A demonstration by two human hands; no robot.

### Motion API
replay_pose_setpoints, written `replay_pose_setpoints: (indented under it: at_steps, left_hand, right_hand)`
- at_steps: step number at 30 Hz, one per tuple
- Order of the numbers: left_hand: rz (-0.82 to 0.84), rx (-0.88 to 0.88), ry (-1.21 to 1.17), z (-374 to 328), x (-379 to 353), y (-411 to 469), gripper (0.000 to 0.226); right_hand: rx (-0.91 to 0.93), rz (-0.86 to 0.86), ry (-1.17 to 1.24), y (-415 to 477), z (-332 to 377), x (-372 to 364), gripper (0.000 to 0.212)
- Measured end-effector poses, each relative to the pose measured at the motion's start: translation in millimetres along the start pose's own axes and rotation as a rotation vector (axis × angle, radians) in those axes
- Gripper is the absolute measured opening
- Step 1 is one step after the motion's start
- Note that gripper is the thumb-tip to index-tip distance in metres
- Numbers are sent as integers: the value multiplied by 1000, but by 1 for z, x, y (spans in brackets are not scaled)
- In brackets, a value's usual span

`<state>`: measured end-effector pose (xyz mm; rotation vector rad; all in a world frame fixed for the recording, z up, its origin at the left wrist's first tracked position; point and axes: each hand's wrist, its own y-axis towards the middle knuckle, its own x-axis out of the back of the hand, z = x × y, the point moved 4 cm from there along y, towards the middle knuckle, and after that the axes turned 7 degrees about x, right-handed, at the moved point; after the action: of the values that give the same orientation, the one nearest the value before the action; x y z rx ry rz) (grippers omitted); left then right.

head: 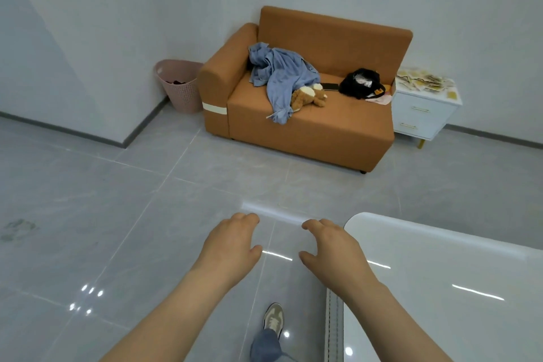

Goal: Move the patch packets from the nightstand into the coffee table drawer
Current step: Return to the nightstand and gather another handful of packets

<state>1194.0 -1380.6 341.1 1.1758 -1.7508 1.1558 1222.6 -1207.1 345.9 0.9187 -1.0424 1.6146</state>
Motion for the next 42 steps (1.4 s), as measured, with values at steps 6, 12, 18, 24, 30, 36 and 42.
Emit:
replay_pose_setpoints:
  at_steps: [6,12,18,24,30,36,42]
  left_hand:
    - [4,-52,51,-31,23,92,48]
    - [19,-100,72,-55,40,169,44]
    - [42,-160,101,-68,58,254,41]
    - [86,-264,130,-80,79,350,40]
    - [127,-387,177,-108,99,433,41]
    - [172,-466,186,-153,98,502,39]
    - [166,-543,205,-227,90,570,43]
  right_hand:
    - [-56,-35,29,72,-37,30,47]
    - [-99,-50,14,133,-70,58,46]
    - [-175,-64,25,197,-96,79,47]
    - [-300,-115,66,269,-118,102,50]
    - [-448,-183,137,321,-148,130,49]
    - [-540,-211,155,359,-197,156,50]
    - [-581,-234,160,394,-274,187,52]
